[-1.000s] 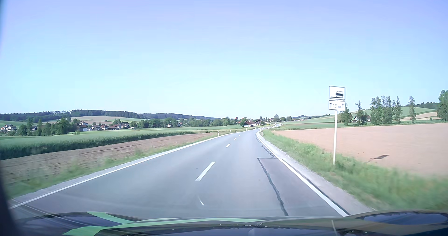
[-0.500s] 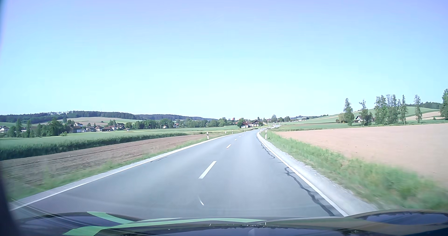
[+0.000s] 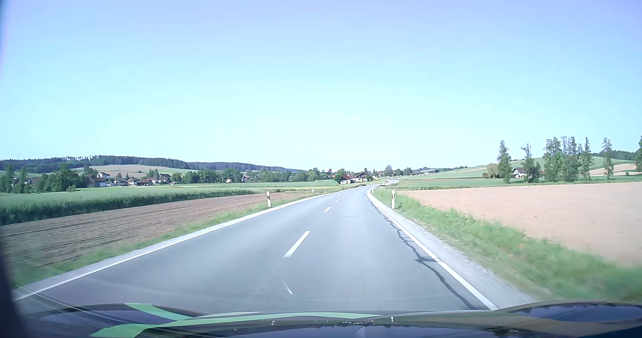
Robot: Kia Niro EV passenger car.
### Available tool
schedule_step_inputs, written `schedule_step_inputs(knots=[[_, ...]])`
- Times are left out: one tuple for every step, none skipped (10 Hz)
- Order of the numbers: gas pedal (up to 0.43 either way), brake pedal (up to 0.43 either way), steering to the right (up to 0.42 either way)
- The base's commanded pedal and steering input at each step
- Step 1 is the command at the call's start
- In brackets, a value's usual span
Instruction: Follow the waypoints while adhering to traffic rules and regulations
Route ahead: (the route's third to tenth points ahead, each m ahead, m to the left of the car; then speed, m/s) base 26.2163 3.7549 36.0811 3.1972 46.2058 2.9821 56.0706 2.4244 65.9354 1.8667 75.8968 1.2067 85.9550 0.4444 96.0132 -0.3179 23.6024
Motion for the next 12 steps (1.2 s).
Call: schedule_step_inputs(knots=[[0.13,0.0,0.004],[0.13,0.0,0.005],[0.13,0.0,0.004],[0.13,0.0,0.004],[0.13,0.0,0.005],[0.13,0.0,0.005],[0.13,0.0,0.005],[0.13,0.0,0.005],[0.118,0.0,0.005],[0.039,0.0,0.005],[0.0,0.0,0.007],[0.0,0.0,0.009]])
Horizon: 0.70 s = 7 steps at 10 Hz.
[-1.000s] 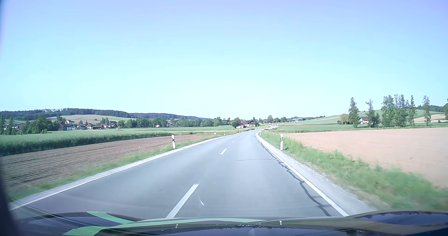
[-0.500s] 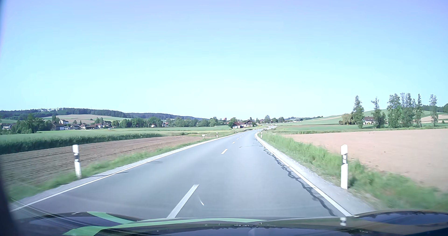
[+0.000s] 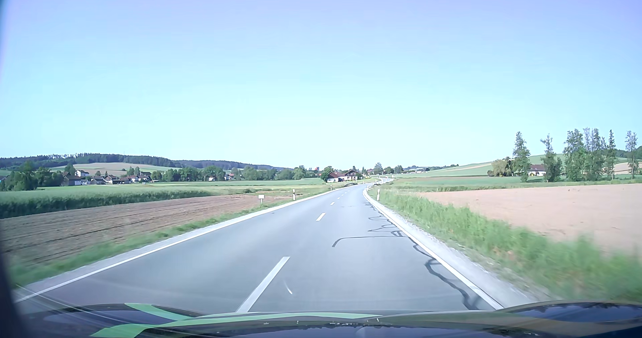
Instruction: Follow the waypoints while adhering to traffic rules and regulations
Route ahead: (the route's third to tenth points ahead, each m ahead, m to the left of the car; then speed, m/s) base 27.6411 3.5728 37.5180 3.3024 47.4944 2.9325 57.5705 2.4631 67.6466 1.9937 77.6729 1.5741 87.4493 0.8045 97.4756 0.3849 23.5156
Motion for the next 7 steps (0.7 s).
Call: schedule_step_inputs(knots=[[0.0,0.0,0.01],[0.0,0.0,0.009],[0.0,0.0,0.006],[0.0,0.0,0.006],[0.0,0.0,0.006],[0.0,0.0,0.007],[0.0,0.0,0.008]])
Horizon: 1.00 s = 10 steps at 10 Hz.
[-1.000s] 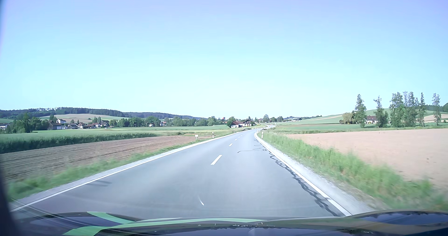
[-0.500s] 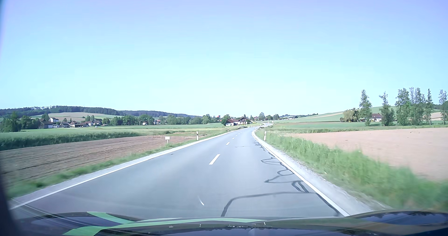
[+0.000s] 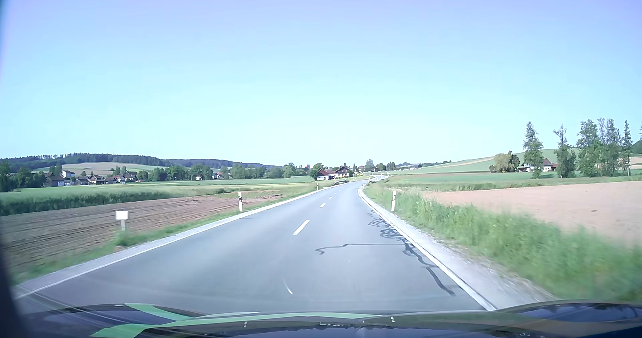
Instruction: Follow the waypoints while adhering to traffic rules and regulations
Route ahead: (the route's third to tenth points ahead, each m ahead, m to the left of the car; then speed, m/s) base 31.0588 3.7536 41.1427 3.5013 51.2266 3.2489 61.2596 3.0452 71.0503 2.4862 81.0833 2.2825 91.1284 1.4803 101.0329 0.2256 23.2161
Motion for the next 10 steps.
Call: schedule_step_inputs(knots=[[0.0,0.0,0.008],[0.0,0.0,0.008],[0.0,0.0,0.005],[0.0,0.0,0.0],[0.0,0.0,-0.004],[0.0,0.0,-0.005],[0.0,0.0,-0.005],[0.0,0.0,-0.005],[0.0,0.0,-0.003],[0.0,0.0,-0.003]])
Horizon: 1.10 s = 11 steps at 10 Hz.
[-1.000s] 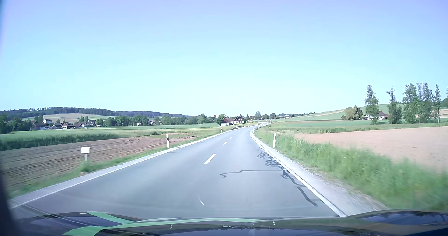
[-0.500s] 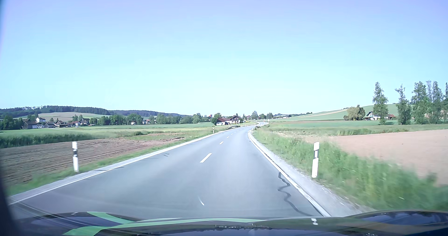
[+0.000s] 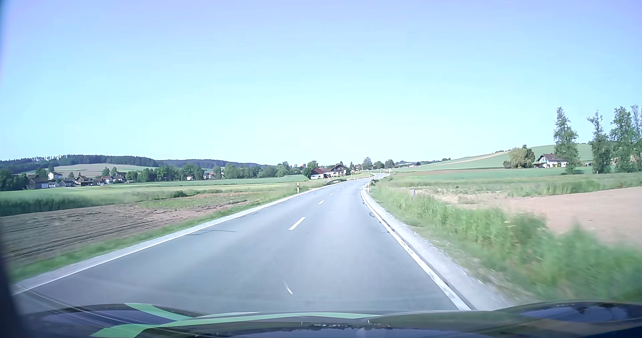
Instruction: Follow the waypoints while adhering to traffic rules and regulations
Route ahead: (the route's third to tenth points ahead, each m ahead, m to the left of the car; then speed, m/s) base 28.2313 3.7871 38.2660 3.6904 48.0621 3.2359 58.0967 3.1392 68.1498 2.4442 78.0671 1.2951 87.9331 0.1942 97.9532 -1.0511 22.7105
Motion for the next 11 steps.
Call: schedule_step_inputs(knots=[[0.0,0.0,-0.003],[0.0,0.0,-0.003],[0.0,0.0,-0.003],[0.0,0.0,-0.003],[0.0,0.0,-0.003],[0.008,0.0,-0.003],[0.02,0.0,-0.002],[0.02,0.0,-0.001],[0.028,0.0,-0.001],[0.047,0.0,0.0],[0.047,0.0,0.0]])
